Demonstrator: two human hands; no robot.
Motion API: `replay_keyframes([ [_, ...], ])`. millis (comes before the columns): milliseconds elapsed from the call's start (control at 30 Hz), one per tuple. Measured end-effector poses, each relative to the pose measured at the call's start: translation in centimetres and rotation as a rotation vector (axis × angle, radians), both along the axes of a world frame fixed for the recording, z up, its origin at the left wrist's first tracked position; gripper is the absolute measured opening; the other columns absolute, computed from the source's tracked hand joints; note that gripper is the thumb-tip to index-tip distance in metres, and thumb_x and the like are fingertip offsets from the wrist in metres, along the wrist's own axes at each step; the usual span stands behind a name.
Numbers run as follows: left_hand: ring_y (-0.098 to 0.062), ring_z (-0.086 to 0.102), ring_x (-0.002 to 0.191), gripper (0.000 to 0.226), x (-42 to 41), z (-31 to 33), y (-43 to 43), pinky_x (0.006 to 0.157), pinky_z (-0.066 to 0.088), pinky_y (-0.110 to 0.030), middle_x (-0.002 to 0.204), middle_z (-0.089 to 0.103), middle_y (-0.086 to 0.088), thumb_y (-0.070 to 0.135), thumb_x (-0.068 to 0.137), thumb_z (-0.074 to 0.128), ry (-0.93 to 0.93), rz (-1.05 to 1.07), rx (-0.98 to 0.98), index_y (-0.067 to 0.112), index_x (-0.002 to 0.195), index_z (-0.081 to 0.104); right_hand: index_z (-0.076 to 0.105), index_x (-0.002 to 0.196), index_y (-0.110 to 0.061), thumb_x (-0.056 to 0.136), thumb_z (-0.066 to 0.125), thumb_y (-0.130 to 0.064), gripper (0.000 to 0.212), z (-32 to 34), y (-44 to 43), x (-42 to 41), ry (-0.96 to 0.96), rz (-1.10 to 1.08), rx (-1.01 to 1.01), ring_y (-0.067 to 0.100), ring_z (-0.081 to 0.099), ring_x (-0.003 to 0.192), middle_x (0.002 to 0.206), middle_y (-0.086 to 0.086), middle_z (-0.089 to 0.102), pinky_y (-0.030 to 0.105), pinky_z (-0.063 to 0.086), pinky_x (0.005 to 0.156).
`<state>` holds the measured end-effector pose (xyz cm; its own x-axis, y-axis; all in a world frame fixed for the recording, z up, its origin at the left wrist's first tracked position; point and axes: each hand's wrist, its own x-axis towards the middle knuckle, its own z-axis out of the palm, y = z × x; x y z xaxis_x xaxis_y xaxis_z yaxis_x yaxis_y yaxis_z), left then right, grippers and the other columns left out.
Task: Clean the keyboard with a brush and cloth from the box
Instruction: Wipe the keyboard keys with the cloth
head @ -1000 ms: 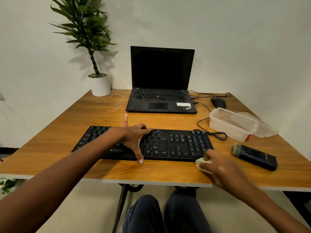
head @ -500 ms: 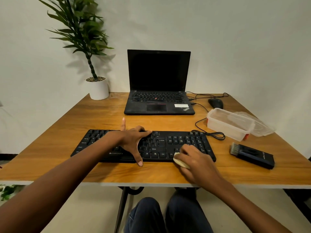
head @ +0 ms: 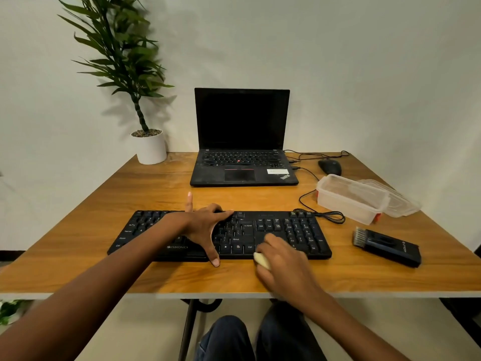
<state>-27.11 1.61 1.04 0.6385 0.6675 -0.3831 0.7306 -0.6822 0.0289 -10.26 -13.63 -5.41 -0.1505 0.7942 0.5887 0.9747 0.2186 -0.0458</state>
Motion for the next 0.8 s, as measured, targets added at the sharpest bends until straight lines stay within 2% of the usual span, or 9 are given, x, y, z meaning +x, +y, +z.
replay_keyframes([
  [100,-0.025,0.001,0.146,0.127,0.0,-0.1,0.2,0.089,-0.031,-0.049,0.157,-0.001,0.0,0.062,0.063,0.075,0.009,-0.002,0.012,0.031,0.15,-0.011,0.061,0.081,-0.024,0.054,0.082,-0.032,0.035,0.1,0.7,-2.0,0.007,0.03,-0.03,0.006,0.056,0.066,0.08,-0.01,0.054,0.016,0.035,0.042],
  [333,-0.025,0.001,0.146,0.127,-0.2,-0.4,0.5,0.084,-0.034,-0.053,0.157,0.0,0.0,0.065,0.062,0.074,0.003,-0.016,0.031,0.031,0.15,-0.011,0.068,0.079,-0.024,0.049,0.086,-0.026,0.035,0.3,-1.8,3.0,0.071,-0.054,-0.117,0.006,0.059,0.064,0.078,-0.011,0.057,0.017,0.041,0.041],
  [500,-0.024,0.003,0.146,0.126,-0.1,-0.5,0.4,0.087,-0.036,-0.057,0.156,0.004,0.0,0.066,0.062,0.073,0.007,-0.033,0.06,0.031,0.15,-0.01,0.064,0.081,-0.025,0.061,0.069,-0.031,0.022,1.0,-1.2,1.8,0.083,-0.019,-0.182,0.005,0.058,0.066,0.08,-0.011,0.054,0.018,0.042,0.041],
  [600,-0.024,0.004,0.146,0.126,-0.2,-0.5,0.3,0.087,-0.036,-0.059,0.157,0.005,-0.002,0.067,0.062,0.072,0.003,-0.042,0.079,0.031,0.15,-0.01,0.062,0.096,-0.02,0.077,0.063,-0.03,0.022,1.0,0.8,-1.9,0.07,0.049,-0.24,0.011,0.057,0.083,0.094,-0.006,0.053,0.025,0.043,0.054],
  [667,-0.024,0.005,0.145,0.125,-0.3,-0.5,0.3,0.088,-0.035,-0.061,0.156,0.006,-0.002,0.065,0.063,0.073,0.002,-0.05,0.088,0.031,0.15,-0.011,0.062,0.094,-0.018,0.079,0.062,-0.031,0.02,1.2,1.8,-4.7,0.077,0.083,-0.234,0.014,0.057,0.084,0.094,-0.004,0.053,0.025,0.037,0.052],
  [733,-0.024,0.005,0.145,0.121,-0.3,-0.5,0.3,0.088,-0.034,-0.06,0.156,0.006,-0.002,0.061,0.067,0.073,-0.005,-0.056,0.092,0.034,0.149,-0.011,0.062,0.093,-0.016,0.079,0.065,-0.031,0.021,1.5,2.3,-6.3,0.098,0.086,-0.209,0.015,0.058,0.084,0.095,-0.003,0.054,0.027,0.038,0.052],
  [800,-0.024,-0.001,0.146,0.122,-0.6,-0.3,0.1,0.088,-0.033,-0.061,0.157,0.002,0.0,0.062,0.067,0.072,-0.004,-0.056,0.08,0.036,0.147,-0.015,0.06,0.107,-0.015,0.088,0.056,-0.033,0.027,1.3,2.3,-6.3,0.149,0.064,-0.249,0.016,0.054,0.1,0.109,-0.001,0.052,0.03,0.038,0.063],
])
